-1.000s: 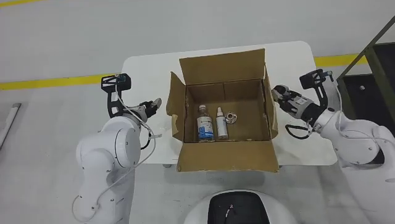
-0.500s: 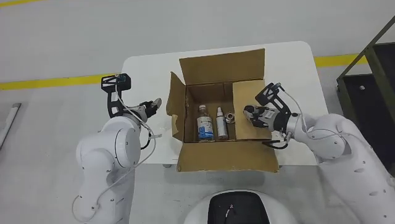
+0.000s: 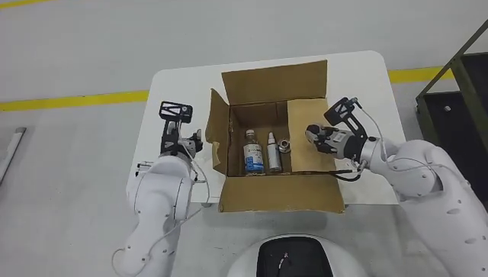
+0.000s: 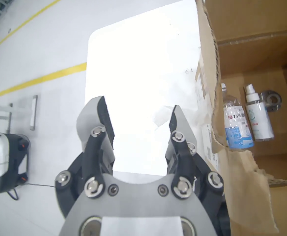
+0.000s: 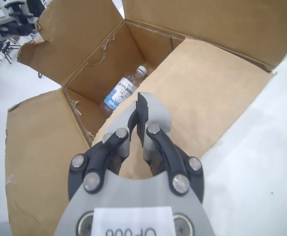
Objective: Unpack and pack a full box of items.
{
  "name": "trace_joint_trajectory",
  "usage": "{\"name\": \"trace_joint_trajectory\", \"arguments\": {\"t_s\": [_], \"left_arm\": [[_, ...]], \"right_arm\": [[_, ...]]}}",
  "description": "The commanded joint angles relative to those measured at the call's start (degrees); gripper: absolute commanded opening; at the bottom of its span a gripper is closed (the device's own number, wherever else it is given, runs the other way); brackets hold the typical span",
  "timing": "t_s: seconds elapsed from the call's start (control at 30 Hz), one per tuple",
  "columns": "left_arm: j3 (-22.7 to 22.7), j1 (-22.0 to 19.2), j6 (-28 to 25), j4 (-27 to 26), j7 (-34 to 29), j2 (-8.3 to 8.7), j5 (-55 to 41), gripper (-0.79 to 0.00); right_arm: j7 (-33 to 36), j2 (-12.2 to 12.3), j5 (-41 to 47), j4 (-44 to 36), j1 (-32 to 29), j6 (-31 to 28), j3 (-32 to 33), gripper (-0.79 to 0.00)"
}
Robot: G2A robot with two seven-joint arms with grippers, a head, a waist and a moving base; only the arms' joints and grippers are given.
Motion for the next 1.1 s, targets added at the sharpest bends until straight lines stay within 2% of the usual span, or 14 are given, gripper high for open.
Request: {"name": "trace_joint_trajectory", "arguments": {"t_s": [0.0,0.23,0.43,0.67,0.9,1.07], "left_arm": [[0.23,0.68,-2.95,0.35,1.32,0.11,-0.25,-0.785],[1.09,1.77,-10.2,-1.23,4.71,0.21,-5.97,-0.785],[2.58,1.62,-15.93,-2.25,6.57,0.32,-10.38,-0.785],[6.47,-1.68,-18.15,1.3,7.04,-0.08,-15.21,-0.785],[11.48,-4.74,-19.51,6.34,6.28,-0.46,-13.41,-0.785],[12.13,-5.13,-19.19,7.29,6.53,-0.53,-13.88,-0.785]], "right_arm": [[-0.01,0.13,-0.02,-0.14,-0.18,0.07,0.18,-0.785],[-0.82,0.52,0.05,-0.32,-0.51,1.42,0.88,-0.785],[-4.65,0.66,1.5,-1.08,-1.54,8.54,3.82,-0.785],[-9.09,0.61,3.41,-1.22,-2.82,17.77,6.62,-0.785],[-8.64,0.87,0.98,-2.18,-3.9,19.03,6.27,-0.785],[-9.11,0.93,0.53,-1.79,-4.0,19.55,5.86,-0.785]]}}
